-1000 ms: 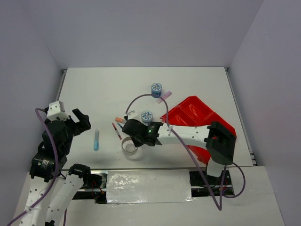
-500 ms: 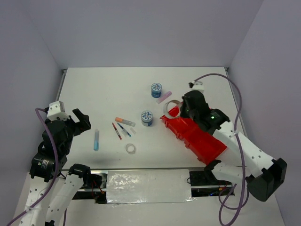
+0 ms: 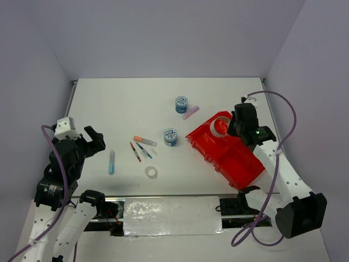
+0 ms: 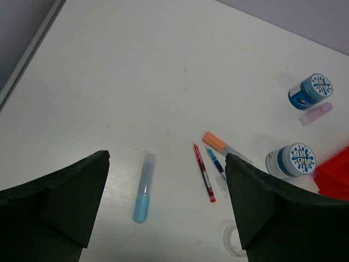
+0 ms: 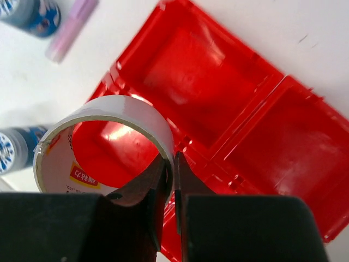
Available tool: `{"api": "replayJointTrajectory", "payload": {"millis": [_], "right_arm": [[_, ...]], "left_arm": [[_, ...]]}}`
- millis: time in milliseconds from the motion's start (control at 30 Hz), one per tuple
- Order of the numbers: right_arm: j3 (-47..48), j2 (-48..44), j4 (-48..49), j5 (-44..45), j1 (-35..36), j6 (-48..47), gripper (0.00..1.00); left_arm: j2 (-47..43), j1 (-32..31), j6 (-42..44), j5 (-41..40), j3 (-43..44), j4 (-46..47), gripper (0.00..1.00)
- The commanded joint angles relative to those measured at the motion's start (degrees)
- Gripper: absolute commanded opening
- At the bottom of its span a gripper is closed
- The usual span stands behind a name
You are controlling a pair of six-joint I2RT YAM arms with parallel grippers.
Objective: Sort the stationery into containers
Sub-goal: Place the stationery in the storage box.
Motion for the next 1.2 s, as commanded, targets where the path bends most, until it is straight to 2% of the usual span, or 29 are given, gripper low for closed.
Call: {"api": "replayJointTrajectory", "payload": {"millis": [0, 233, 833, 900, 1033, 1167], "right_arm": [[-2.03, 0.37, 3.19, -4.41, -0.09, -0.53, 0.00], [-7.91, 0.11, 6.17, -8.80, 0.08, -0.97, 0.00], [-8.36, 4.24, 6.44, -6.96, 1.75, -1.67, 0.00], [-8.36, 4.85, 6.35, -6.70, 2.10, -1.76, 0.02], [-8.27, 6.08, 6.09, -5.73, 3.25, -1.67, 0.12], [-8.27, 7.14, 5.82, -4.15, 3.69, -1.06, 0.13]], "left_arm": [[0.15, -0.20, 0.75, 0.71, -0.17, 2.42, 0.99], [0.50, -0.29, 0.92, 1.07, -0.17, 2.60, 0.99], [0.85, -0.20, 1.10, 1.50, -0.26, 2.69, 0.99], [0.85, -0.29, 1.10, 1.51, -0.17, 2.69, 0.99], [0.76, -0.20, 1.01, 1.51, -0.17, 2.77, 0.99], [0.76, -0.20, 1.01, 1.42, -0.26, 2.69, 0.99]]}}
